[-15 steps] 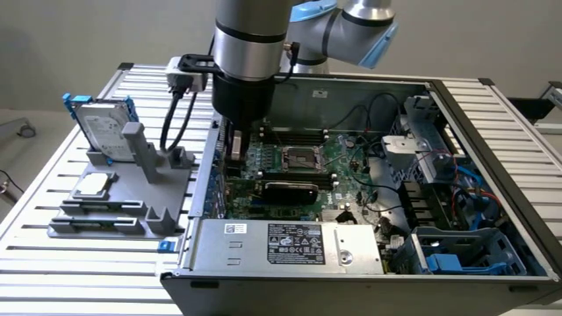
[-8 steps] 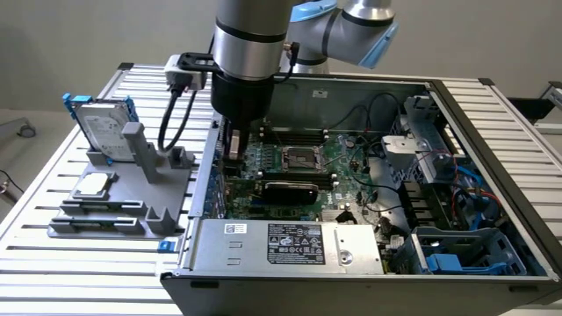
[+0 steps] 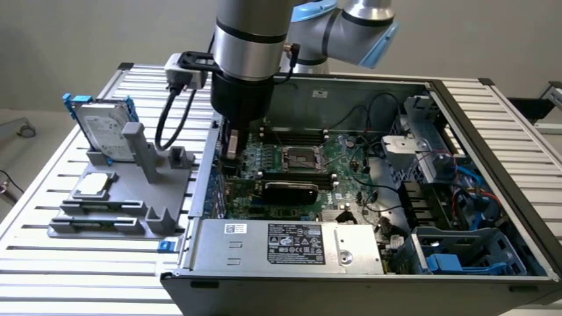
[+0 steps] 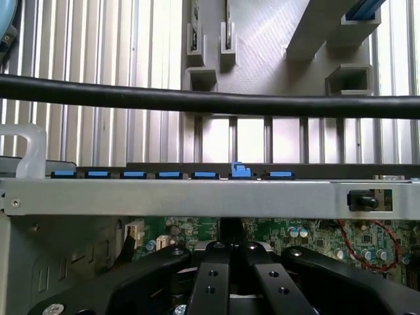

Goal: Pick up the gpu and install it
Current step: 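Press down on the gpu until it lock into place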

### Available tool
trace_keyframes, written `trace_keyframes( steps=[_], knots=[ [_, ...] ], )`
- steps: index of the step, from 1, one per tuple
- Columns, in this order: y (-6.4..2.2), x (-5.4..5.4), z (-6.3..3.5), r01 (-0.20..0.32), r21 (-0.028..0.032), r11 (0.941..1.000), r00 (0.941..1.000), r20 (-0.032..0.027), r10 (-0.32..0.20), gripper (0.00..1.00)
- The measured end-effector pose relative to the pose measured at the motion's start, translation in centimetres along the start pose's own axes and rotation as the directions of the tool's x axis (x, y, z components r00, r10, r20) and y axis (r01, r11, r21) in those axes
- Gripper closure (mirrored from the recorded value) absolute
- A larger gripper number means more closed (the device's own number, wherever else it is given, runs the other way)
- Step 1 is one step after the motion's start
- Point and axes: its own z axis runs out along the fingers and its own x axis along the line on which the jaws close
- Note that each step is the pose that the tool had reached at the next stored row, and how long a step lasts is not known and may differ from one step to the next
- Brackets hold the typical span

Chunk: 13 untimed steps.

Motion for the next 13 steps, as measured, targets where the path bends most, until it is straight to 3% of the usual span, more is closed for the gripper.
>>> trace_keyframes(
  steps=[6,11,13],
  knots=[
    [0.01,0.0,-0.04,-0.034,-0.0121,0.9993,0.9994,0.0057,0.034,0.89],
    [0.08,0.02,-0.35,-0.054,-0.0229,0.9983,0.9985,-0.0025,0.054,0.89],
    [0.07,0.03,-0.45,-0.058,-0.0244,0.998,0.9983,-0.0063,0.058,0.89]
  ],
)
